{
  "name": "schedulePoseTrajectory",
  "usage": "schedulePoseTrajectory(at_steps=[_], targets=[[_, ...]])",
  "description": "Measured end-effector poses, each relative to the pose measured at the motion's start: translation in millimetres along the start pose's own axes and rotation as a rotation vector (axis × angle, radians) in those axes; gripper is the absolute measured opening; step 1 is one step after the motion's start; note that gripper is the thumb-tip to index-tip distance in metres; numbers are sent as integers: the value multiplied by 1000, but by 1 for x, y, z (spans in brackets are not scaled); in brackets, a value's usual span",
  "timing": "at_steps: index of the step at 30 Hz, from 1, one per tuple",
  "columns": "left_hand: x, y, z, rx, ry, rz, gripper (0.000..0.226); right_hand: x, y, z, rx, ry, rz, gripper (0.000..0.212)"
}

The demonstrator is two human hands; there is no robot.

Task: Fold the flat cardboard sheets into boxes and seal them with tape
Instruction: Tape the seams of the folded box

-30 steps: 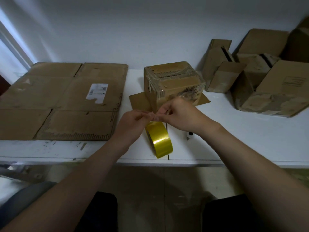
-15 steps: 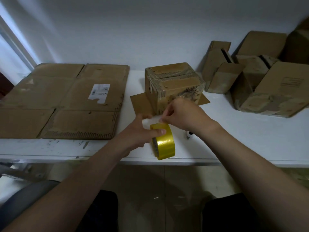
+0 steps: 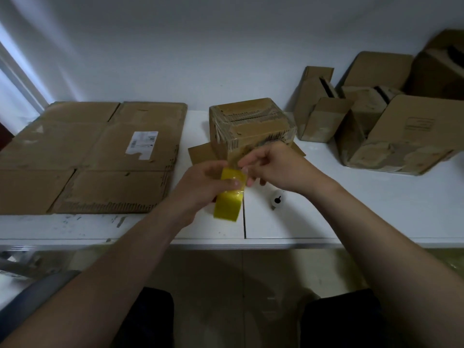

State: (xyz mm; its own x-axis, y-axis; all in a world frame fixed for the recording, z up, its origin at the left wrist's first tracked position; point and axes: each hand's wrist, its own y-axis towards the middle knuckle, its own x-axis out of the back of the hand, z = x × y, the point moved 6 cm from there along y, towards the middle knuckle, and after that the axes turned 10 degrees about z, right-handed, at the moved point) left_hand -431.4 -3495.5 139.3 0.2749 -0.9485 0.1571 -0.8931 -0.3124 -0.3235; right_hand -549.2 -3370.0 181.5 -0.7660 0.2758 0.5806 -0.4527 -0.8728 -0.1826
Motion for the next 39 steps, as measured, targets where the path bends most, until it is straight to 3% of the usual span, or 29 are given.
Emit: schedulePoseTrajectory(at_steps=[3,5,7,11,14,18,21,23,26,29,32,36,39], targets=[[28,-7,-16,-51,128,-136,66,16,1,6,40,-220,-236,16],[49,-11,-20,-82,235,-216,73,19,4,14,87,-398,-331,23],[69,-16,-24,-119,337,-287,66,21,9,16,78,-541,-384,33],[101,-18,-13,-125,516,-360,29,22,26,-8,-174,-657,-317,46],[121,-8,2,-92,673,-427,33,9,39,-26,-225,-649,-211,53],[127,15,22,-34,774,-404,38,0,44,-22,-142,-720,-254,56],[122,29,38,49,801,-364,43,1,40,-23,-109,-721,-284,55],[119,31,30,48,820,-450,29,8,39,-23,-77,-691,-300,50],[101,39,-3,-76,769,-551,34,31,35,-28,-37,-545,-401,42],[61,55,-36,-219,588,-420,32,61,28,-45,-90,-491,-571,45],[29,79,-49,-251,529,-317,31,76,29,-65,-187,-244,-524,50],[20,101,-47,-235,528,-313,30,79,39,-67,-161,-86,-476,23],[26,107,-44,-227,494,-329,31,83,39,-69,-148,-35,-526,21]])
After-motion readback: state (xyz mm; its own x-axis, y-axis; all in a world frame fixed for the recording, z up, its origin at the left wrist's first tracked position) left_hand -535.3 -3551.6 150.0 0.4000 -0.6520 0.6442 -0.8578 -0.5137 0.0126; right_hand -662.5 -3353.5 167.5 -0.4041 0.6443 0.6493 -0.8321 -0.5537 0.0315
